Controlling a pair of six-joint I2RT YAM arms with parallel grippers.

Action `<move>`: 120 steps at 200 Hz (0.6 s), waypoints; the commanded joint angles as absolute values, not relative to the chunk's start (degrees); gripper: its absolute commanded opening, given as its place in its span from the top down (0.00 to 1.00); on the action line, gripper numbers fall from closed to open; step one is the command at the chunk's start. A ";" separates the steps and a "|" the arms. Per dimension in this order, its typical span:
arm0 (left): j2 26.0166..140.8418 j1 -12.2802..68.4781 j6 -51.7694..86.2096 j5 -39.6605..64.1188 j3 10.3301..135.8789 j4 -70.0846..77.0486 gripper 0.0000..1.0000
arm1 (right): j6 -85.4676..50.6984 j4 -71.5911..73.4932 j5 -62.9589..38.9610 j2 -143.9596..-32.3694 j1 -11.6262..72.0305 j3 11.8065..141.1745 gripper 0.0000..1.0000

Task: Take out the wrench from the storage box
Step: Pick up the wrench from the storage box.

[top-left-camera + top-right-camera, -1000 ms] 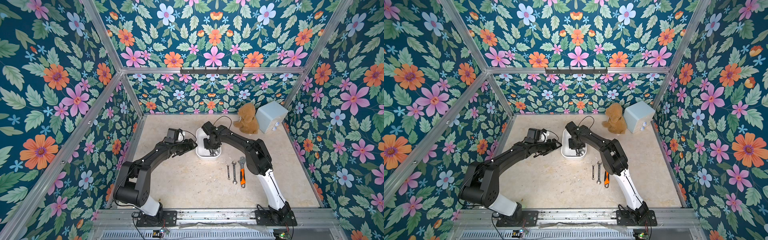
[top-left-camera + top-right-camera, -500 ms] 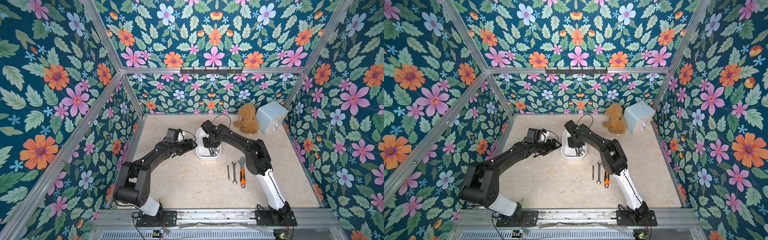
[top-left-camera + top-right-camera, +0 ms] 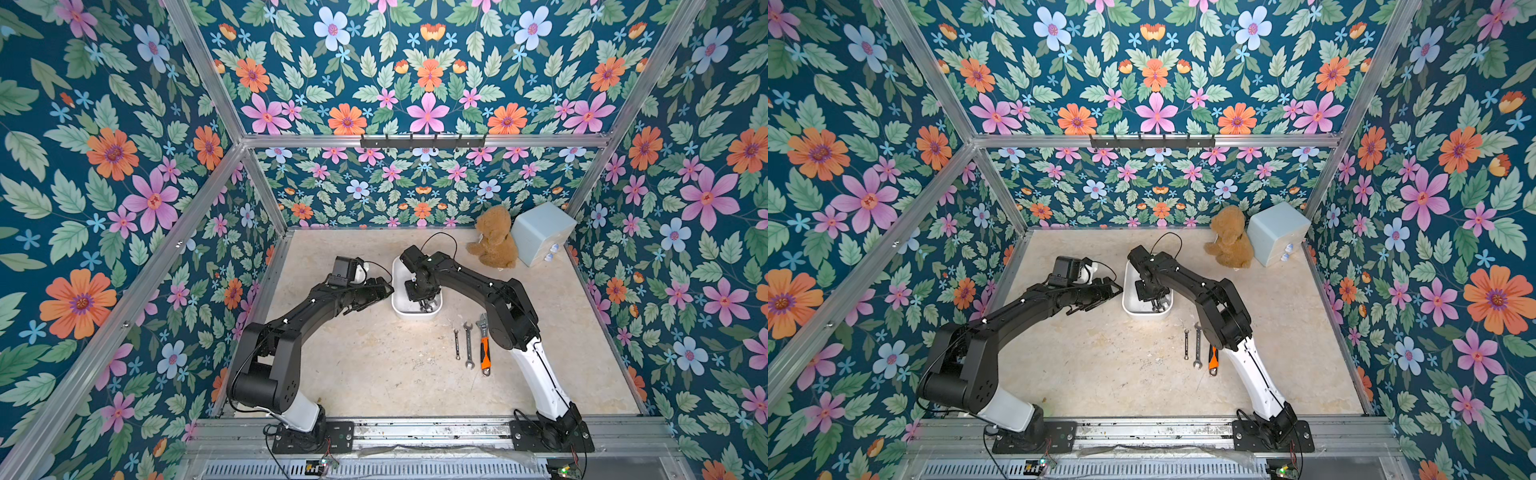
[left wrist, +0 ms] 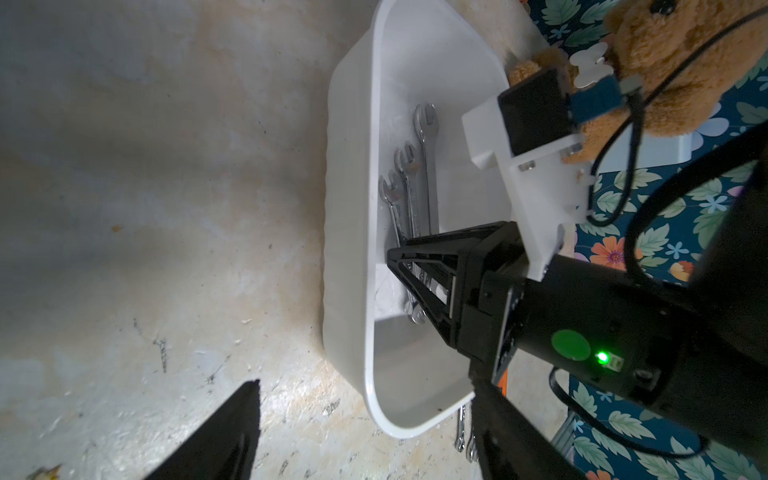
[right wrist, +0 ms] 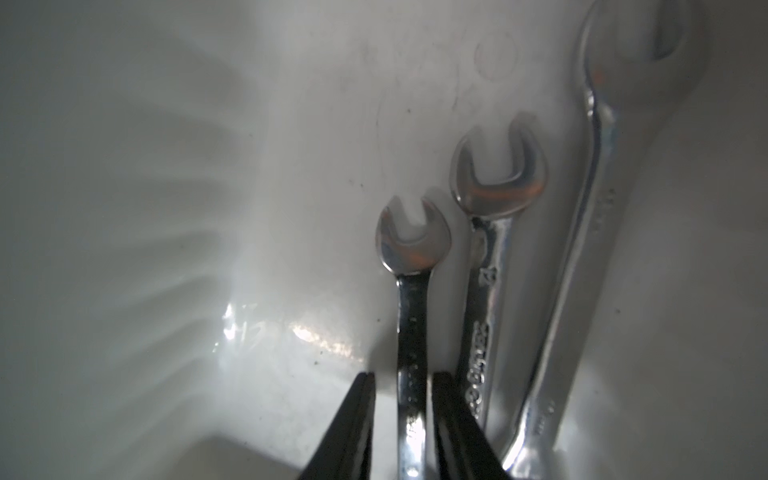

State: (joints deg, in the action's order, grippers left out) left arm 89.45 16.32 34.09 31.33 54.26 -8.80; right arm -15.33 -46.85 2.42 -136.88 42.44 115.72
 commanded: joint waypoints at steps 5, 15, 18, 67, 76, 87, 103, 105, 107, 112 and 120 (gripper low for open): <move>89.46 16.17 33.13 31.38 54.47 -8.67 0.17 | -14.88 -48.64 5.39 -137.84 43.31 115.99 0.70; 89.32 16.08 33.13 31.47 54.53 -8.65 0.17 | -14.99 -49.39 6.42 -138.45 43.67 116.33 0.70; 89.30 16.02 33.13 31.47 54.53 -8.69 0.17 | -14.97 -49.64 6.68 -138.69 43.76 116.42 0.70; 88.57 15.64 33.05 31.60 54.40 -8.70 0.17 | -17.96 -51.55 9.14 -141.62 44.14 116.59 0.75; 88.45 15.64 33.05 31.59 54.40 -8.57 0.17 | -18.32 -51.58 9.35 -141.93 44.14 116.79 0.77; 88.36 15.64 33.13 31.72 54.40 -8.59 0.17 | -18.69 -51.68 9.45 -142.24 44.13 117.21 0.80; 88.29 15.53 33.13 31.68 54.40 -8.59 0.17 | -18.90 -52.00 9.53 -142.77 44.13 118.43 0.83; 88.32 15.55 33.13 31.72 54.40 -8.54 0.17 | -18.90 -52.07 9.57 -142.81 44.17 118.62 0.83; 88.22 15.56 33.13 31.68 54.36 -8.57 0.17 | -18.90 -52.13 9.51 -142.88 44.18 118.84 0.84; 88.19 15.49 33.13 31.72 54.32 -8.61 0.17 | -18.92 -52.29 9.49 -143.07 44.20 119.54 0.84; 88.12 15.47 33.13 31.71 54.32 -8.58 0.17 | -18.90 -52.66 9.49 -143.34 44.12 120.51 0.84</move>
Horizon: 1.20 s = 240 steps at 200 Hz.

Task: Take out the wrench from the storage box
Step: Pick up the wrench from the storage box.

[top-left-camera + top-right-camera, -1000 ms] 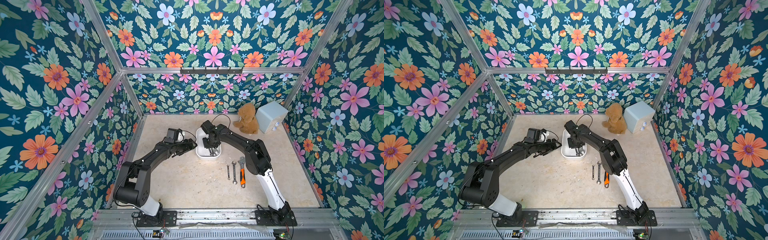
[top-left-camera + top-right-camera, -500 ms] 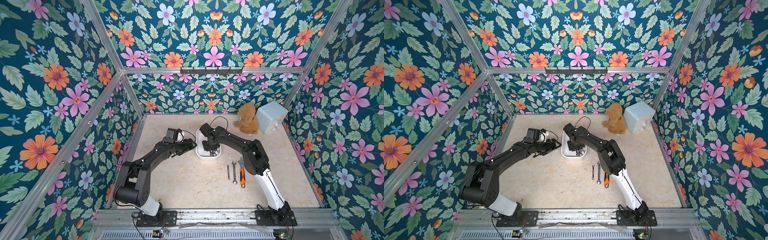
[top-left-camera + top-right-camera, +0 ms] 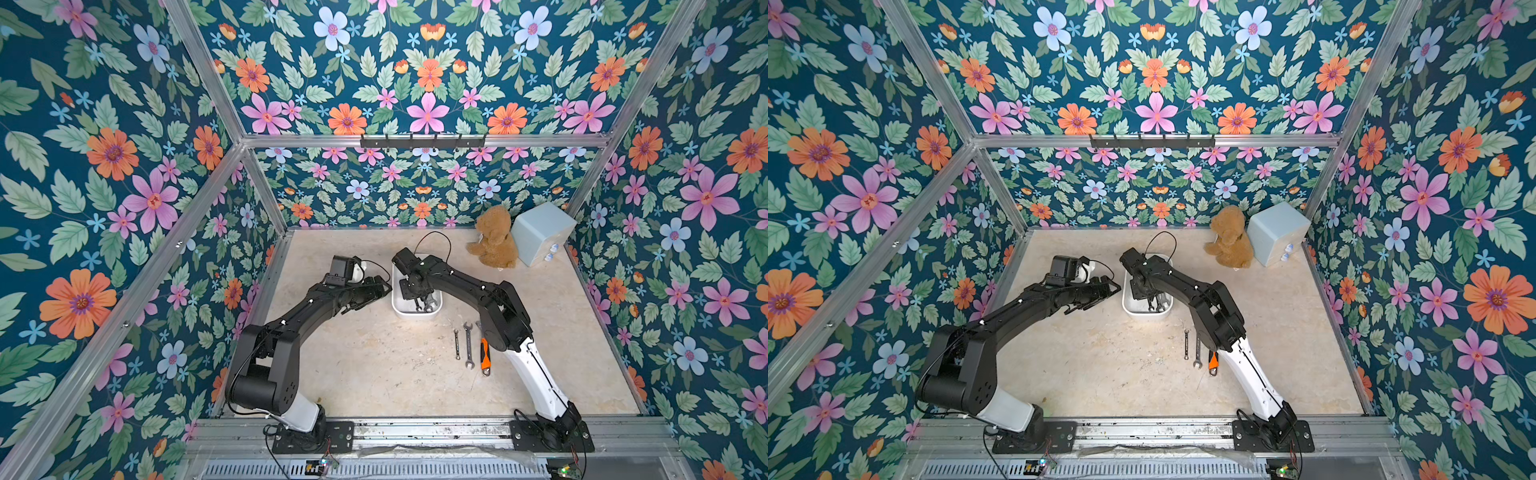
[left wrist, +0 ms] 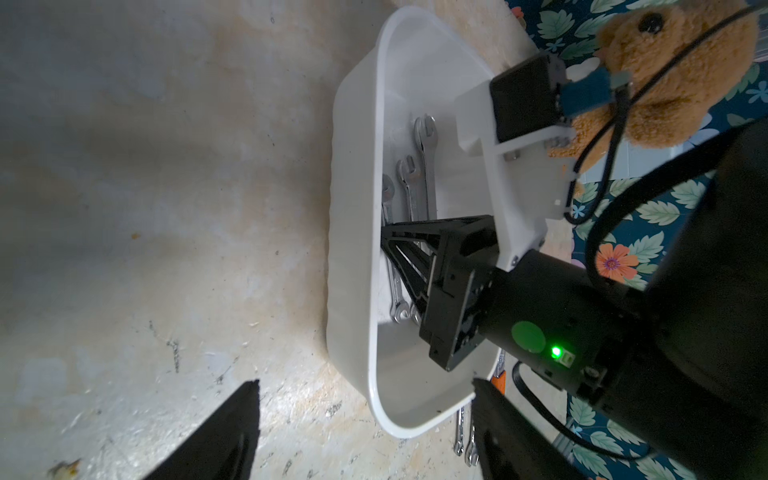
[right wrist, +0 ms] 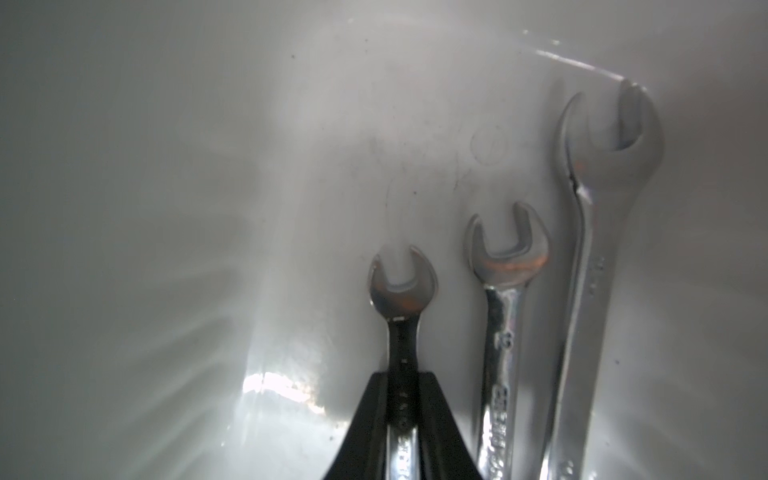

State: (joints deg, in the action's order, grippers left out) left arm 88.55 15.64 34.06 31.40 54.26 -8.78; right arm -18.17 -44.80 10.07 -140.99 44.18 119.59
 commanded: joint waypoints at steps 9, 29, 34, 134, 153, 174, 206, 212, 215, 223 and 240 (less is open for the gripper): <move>88.00 15.47 33.13 31.63 54.23 -8.59 0.17 | -18.89 -52.97 9.34 -143.60 44.12 121.75 0.85; 87.88 15.33 33.13 31.57 54.23 -8.59 0.17 | -18.77 -53.40 9.23 -143.88 44.13 124.55 0.86; 87.81 15.25 33.13 31.55 54.23 -8.54 0.17 | -18.79 -53.60 9.23 -144.01 44.13 125.41 0.86; 87.37 14.76 33.22 31.55 53.90 -8.35 0.17 | -20.04 -54.84 9.29 -143.71 43.98 133.15 0.88; 87.41 14.77 33.31 31.64 53.88 -8.34 0.17 | -20.21 -54.95 9.35 -143.94 44.02 133.63 0.88; 87.22 14.68 33.31 31.70 53.79 -8.18 0.17 | -20.48 -55.89 9.40 -144.60 43.80 135.15 0.88; 87.10 14.65 33.31 31.60 53.70 -8.21 0.17 | -20.87 -57.44 10.02 -144.84 43.78 138.31 0.88; 87.10 14.68 33.31 31.68 53.70 -8.26 0.17 | -20.83 -57.74 10.09 -144.77 43.82 138.87 0.88; 87.11 14.63 33.35 31.61 53.70 -8.22 0.17 | -20.83 -57.83 10.18 -144.76 43.82 139.19 0.88; 87.06 14.67 33.31 31.55 53.70 -8.19 0.17 | -20.91 -58.24 10.34 -144.65 43.79 139.81 0.88; 86.84 14.67 33.31 31.47 53.61 -8.22 0.17 | -20.96 -58.99 10.69 -143.95 43.79 140.71 0.88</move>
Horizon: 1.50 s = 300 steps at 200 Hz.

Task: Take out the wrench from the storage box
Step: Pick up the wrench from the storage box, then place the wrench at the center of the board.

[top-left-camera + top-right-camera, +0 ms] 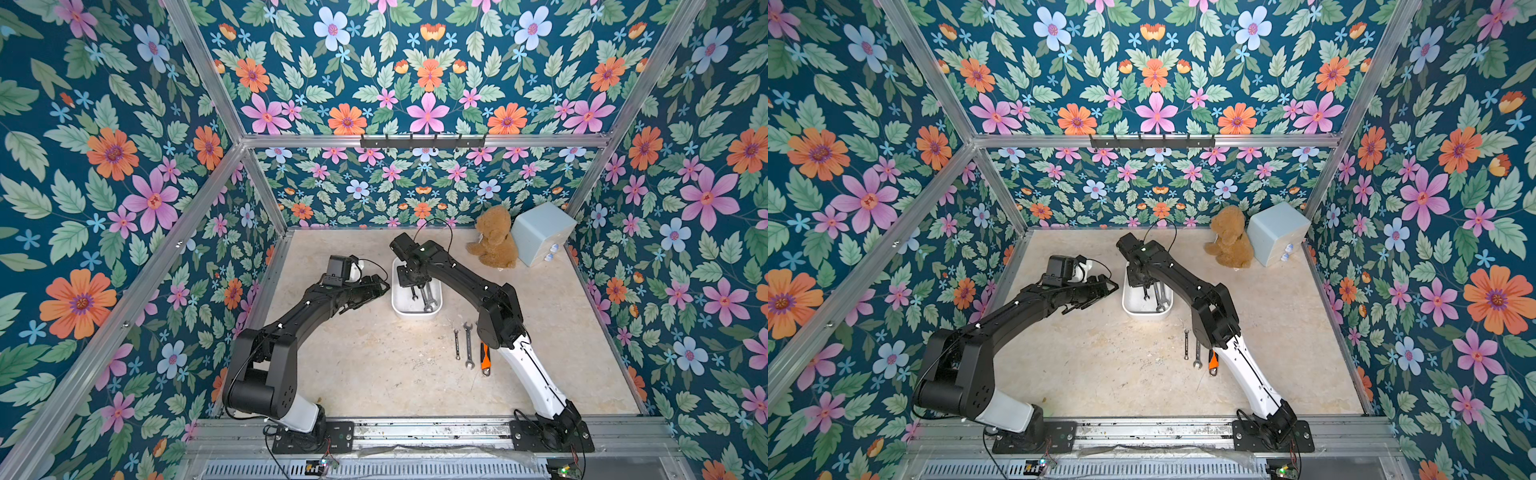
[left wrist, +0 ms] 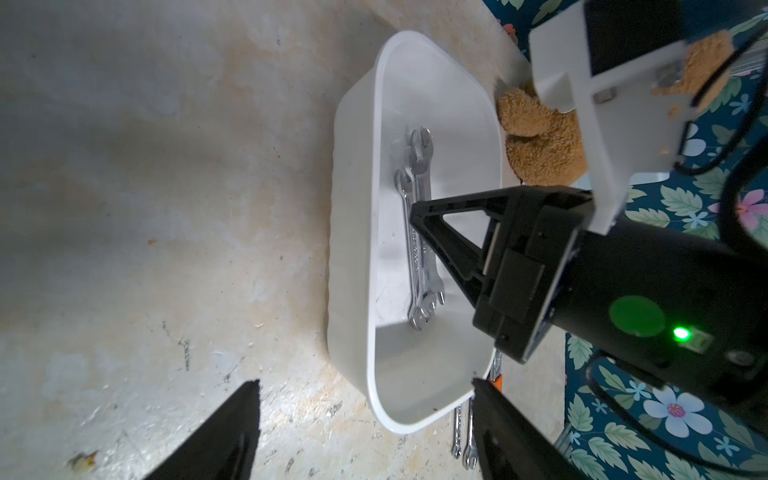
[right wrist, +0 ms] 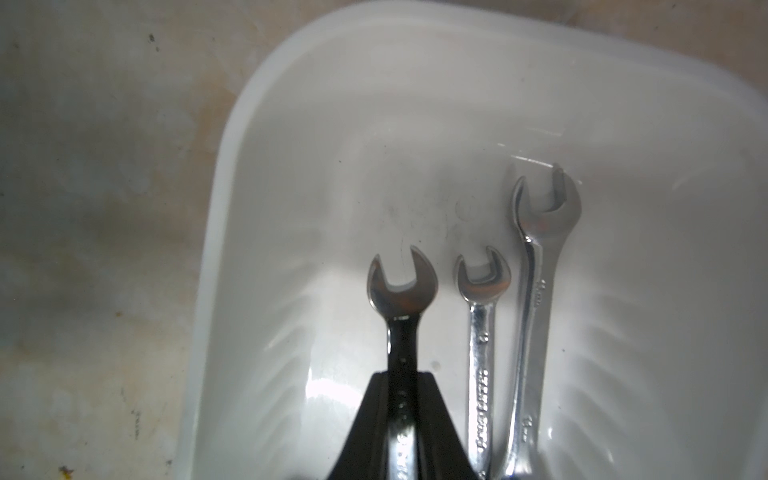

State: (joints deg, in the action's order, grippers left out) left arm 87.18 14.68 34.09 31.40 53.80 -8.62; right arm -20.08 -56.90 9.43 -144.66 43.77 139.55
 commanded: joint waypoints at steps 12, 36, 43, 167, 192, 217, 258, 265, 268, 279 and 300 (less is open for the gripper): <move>86.67 14.68 33.31 31.43 53.53 -8.25 0.17 | -21.05 -59.24 10.97 -143.00 43.69 140.41 0.88; 86.49 14.67 33.31 31.43 53.44 -8.19 0.17 | -21.42 -58.78 11.75 -139.67 43.65 137.72 0.88; 86.55 14.68 33.31 31.42 53.44 -8.13 0.17 | -21.67 -58.43 11.99 -138.35 43.62 136.26 0.88; 85.70 14.68 34.02 31.81 53.04 -7.39 0.17 | -30.97 -46.42 15.57 -107.31 44.91 91.80 0.88; 85.63 14.65 34.51 32.41 52.50 -6.97 0.17 | -34.75 -43.87 15.38 -102.31 47.09 83.19 0.88; 85.08 14.77 34.32 31.59 52.38 -7.11 0.17 | -38.98 -41.91 14.89 -98.64 49.29 75.94 0.88; 84.82 14.77 34.37 30.86 52.14 -7.25 0.17 | -45.07 -36.59 11.59 -95.99 52.20 66.49 0.88; 84.73 14.77 34.37 30.78 52.12 -7.29 0.17 | -45.71 -35.46 10.76 -96.42 52.52 65.58 0.88; 84.74 14.77 34.37 30.70 52.12 -7.29 0.17 | -45.92 -34.98 10.39 -96.60 52.52 65.23 0.88; 84.57 14.77 34.37 30.68 52.11 -7.29 0.17 | -46.64 -33.75 9.11 -97.64 52.74 64.48 0.87; 84.38 14.72 34.28 30.43 52.14 -7.29 0.17 | -47.28 -31.65 7.58 -99.92 52.79 63.68 0.87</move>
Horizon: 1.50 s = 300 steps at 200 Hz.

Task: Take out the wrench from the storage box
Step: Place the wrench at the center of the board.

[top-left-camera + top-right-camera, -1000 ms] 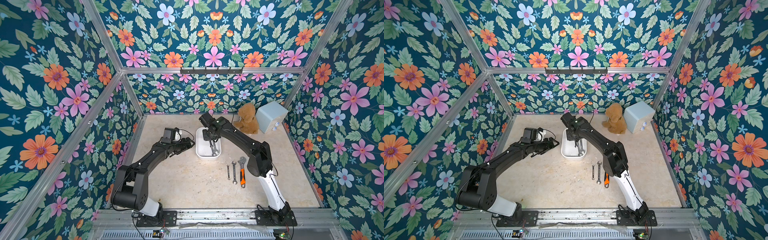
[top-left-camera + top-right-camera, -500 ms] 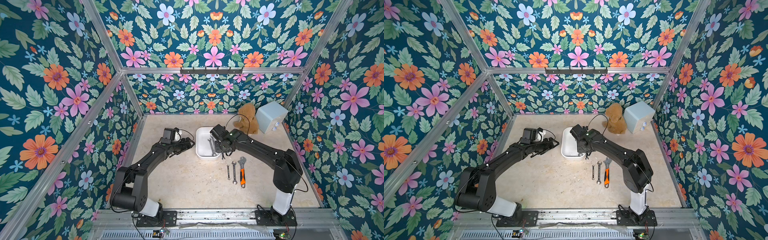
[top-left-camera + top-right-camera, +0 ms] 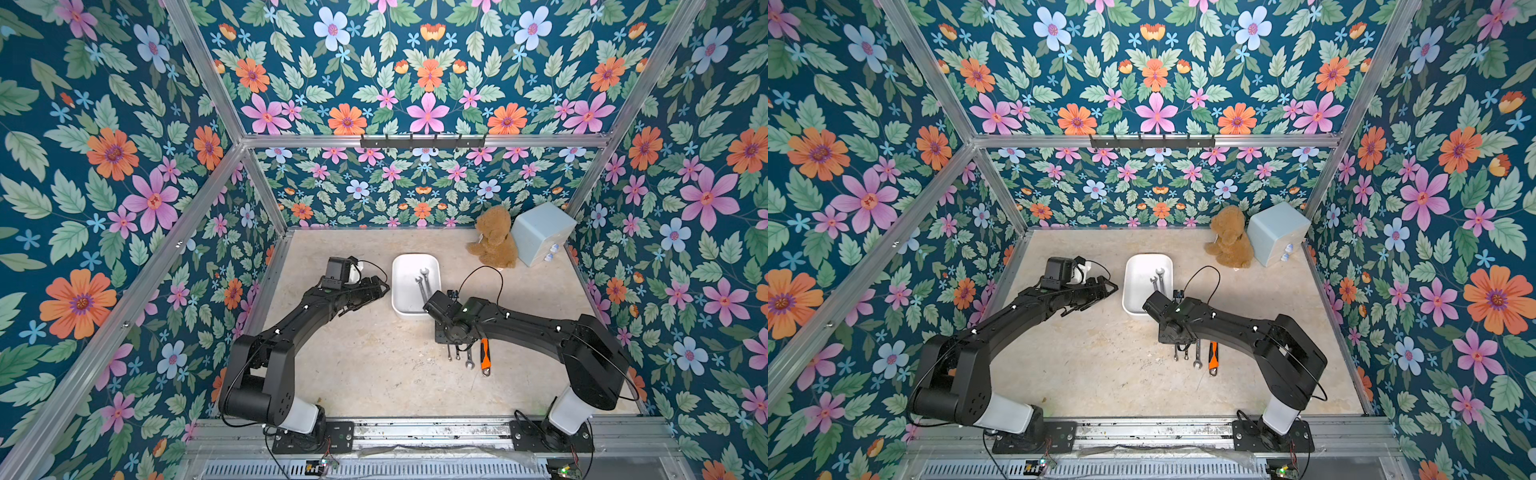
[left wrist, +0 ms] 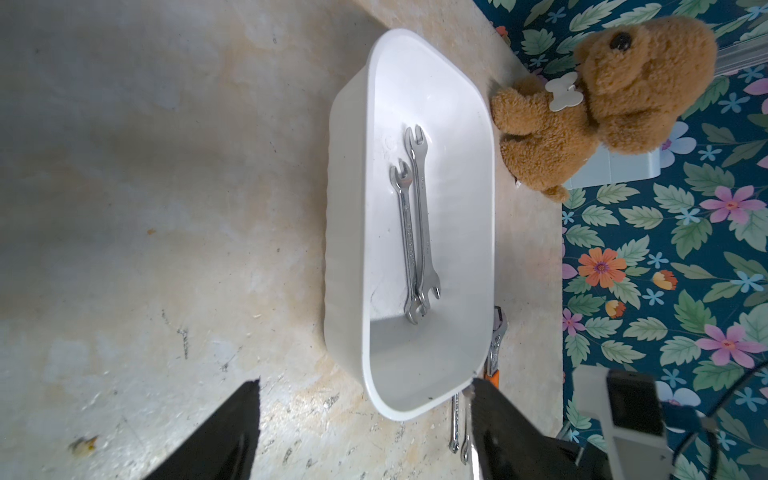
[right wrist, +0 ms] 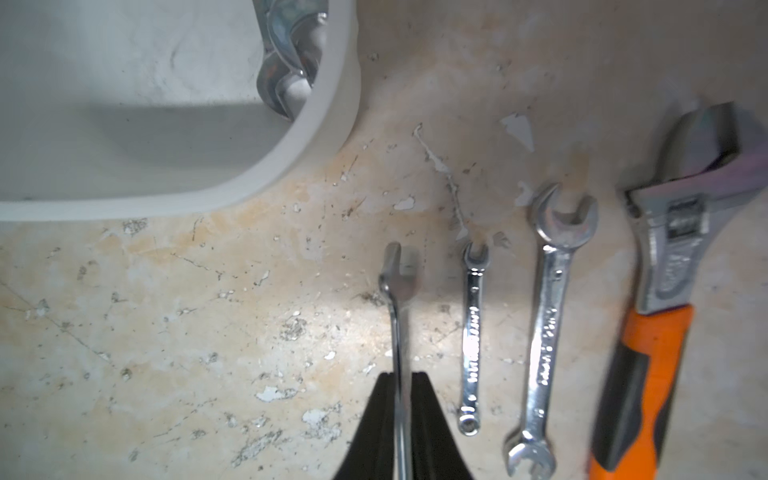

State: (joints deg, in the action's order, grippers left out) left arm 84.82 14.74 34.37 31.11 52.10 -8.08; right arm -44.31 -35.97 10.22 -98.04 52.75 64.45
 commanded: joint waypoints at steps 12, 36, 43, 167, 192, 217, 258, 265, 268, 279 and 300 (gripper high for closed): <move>84.32 14.77 34.19 30.43 52.12 -7.43 0.17 | -47.50 -31.14 7.04 -101.34 52.78 63.67 0.86; 84.34 14.76 34.19 30.57 51.94 -7.47 0.17 | -48.04 -30.66 6.50 -103.12 52.77 63.29 0.86; 84.37 14.77 34.19 30.62 51.94 -7.47 0.17 | -47.85 -30.67 6.33 -103.34 52.77 63.36 0.85; 84.64 14.85 34.32 30.76 51.77 -7.29 0.17 | -47.90 -33.94 7.60 -96.57 53.28 57.90 0.70; 84.88 14.94 34.28 30.79 51.77 -7.29 0.17 | -47.90 -33.83 7.65 -97.35 53.25 58.02 0.68; 84.90 14.94 34.29 30.81 51.78 -7.29 0.17 | -47.81 -33.58 7.62 -98.55 53.23 58.31 0.68; 85.12 14.95 34.28 30.79 51.77 -7.29 0.17 | -47.72 -33.53 7.54 -99.98 53.24 58.54 0.69; 85.08 15.02 34.28 30.77 51.77 -7.32 0.17 | -47.72 -33.47 7.47 -99.98 53.18 58.54 0.69; 85.08 15.03 34.28 30.83 51.77 -7.30 0.17 | -47.72 -33.39 7.37 -99.99 53.17 58.54 0.70; 85.12 15.02 34.28 30.83 51.77 -7.29 0.17 | -47.65 -33.32 7.34 -100.03 53.18 58.54 0.71; 85.08 14.99 34.28 30.78 51.75 -7.29 0.17 | -47.12 -33.48 7.56 -100.36 53.25 58.89 0.72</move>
State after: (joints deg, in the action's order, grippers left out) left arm 84.99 15.00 34.35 30.92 51.88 -7.90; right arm -47.24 -33.26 6.70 -99.85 53.17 58.39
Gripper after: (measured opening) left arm 0.833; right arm 0.283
